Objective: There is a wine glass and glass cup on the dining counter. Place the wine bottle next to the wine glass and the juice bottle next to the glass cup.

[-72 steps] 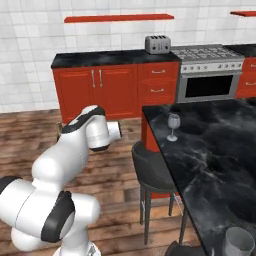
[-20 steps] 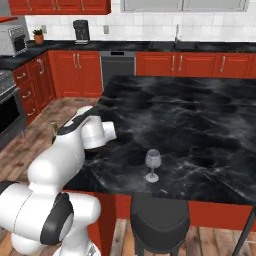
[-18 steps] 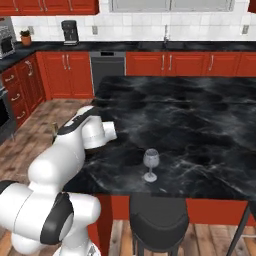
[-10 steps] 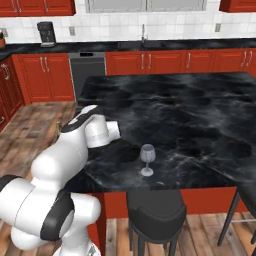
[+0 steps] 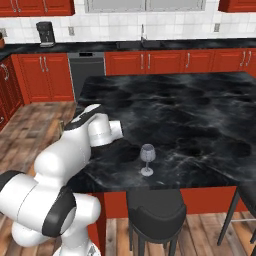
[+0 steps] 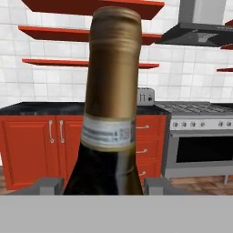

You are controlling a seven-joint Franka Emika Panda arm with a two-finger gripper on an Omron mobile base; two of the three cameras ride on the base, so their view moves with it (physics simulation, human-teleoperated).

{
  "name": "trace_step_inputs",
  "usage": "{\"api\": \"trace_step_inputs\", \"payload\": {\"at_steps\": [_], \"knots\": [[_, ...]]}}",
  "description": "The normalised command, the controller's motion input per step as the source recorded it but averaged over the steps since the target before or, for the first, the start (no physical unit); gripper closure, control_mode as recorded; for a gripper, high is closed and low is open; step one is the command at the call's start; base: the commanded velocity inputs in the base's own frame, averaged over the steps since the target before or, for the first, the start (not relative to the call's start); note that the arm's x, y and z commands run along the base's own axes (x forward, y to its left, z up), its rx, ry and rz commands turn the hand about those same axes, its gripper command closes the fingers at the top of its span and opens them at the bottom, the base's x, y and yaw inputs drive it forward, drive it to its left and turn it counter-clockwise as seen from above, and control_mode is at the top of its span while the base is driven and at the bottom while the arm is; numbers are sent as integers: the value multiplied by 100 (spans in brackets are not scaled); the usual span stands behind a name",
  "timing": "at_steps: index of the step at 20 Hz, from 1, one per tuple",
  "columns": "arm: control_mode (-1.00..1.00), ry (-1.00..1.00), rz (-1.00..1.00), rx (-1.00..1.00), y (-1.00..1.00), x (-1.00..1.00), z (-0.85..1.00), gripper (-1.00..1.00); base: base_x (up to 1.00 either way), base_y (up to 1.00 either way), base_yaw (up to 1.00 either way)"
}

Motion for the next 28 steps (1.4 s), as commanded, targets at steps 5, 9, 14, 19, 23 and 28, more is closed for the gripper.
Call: {"api": "trace_step_inputs", "payload": {"at_steps": [5,9,14,19,23,28], "knots": [[100,0,0,0,0,0,0,100,0,0,0],[100,0,0,0,0,0,0,100,4,0,0],[-100,5,-25,-6,-6,27,-5,100,3,0,-1],[-100,7,-41,-6,-13,39,-9,100,0,0,0],[-100,16,-31,-1,-32,18,-13,100,0,0,0],[-100,8,-19,0,-43,0,-18,100,0,0,0]]}}
